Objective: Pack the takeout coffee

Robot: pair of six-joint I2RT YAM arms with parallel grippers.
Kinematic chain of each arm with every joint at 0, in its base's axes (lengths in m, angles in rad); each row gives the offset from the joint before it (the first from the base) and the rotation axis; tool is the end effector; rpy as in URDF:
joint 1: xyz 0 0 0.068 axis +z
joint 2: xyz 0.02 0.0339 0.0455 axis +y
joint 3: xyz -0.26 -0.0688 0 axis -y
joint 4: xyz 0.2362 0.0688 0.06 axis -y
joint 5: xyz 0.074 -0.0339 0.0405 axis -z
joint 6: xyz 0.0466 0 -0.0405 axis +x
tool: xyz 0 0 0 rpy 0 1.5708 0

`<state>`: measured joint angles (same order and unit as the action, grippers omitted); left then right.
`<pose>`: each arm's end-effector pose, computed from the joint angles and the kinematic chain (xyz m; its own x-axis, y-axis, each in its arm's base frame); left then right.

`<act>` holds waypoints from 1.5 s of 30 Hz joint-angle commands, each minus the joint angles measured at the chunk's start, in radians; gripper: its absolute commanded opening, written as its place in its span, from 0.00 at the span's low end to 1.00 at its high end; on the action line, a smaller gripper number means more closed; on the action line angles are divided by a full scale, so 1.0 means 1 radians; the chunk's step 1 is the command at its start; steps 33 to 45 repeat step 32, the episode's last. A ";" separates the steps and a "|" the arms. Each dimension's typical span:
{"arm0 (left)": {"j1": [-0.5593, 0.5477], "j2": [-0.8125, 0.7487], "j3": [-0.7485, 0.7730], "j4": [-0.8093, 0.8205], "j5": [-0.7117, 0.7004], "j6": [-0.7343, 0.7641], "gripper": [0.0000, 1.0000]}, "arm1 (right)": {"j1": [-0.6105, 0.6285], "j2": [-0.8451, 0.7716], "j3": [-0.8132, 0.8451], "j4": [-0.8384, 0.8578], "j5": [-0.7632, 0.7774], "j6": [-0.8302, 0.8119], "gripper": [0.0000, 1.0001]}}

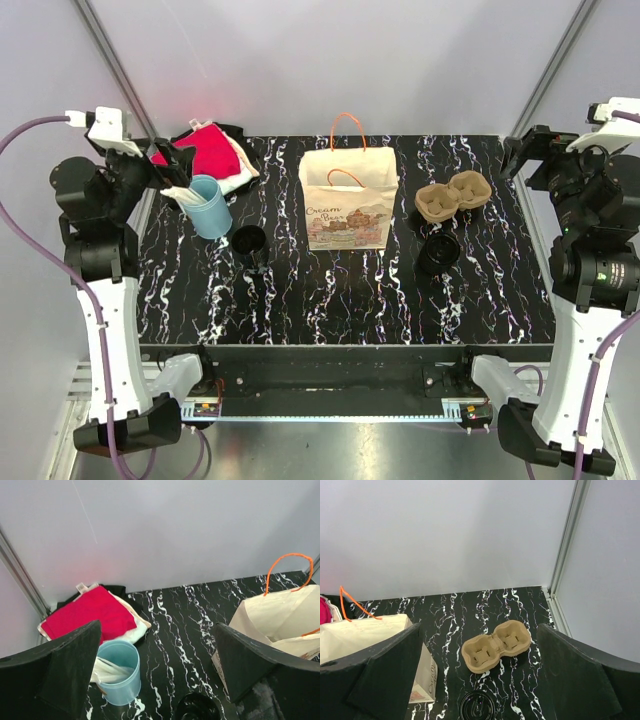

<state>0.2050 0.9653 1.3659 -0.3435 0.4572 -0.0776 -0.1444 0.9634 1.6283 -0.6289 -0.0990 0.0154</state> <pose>0.1821 0.0169 0.4812 0.0364 -0.0635 -0.9973 0.2524 0.9662 -0.0523 0.1400 -0.0157 0.5243 0.0363 0.0102 -0.9993 0.0449 0.9989 0.0118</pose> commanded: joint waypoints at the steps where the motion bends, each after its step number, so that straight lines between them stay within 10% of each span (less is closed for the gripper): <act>1: 0.011 -0.013 -0.010 0.034 -0.002 -0.025 0.99 | -0.003 -0.023 0.001 0.008 -0.011 0.021 1.00; 45: 0.091 -0.020 -0.036 0.055 0.118 -0.073 0.99 | -0.003 -0.025 -0.036 0.031 -0.057 0.029 1.00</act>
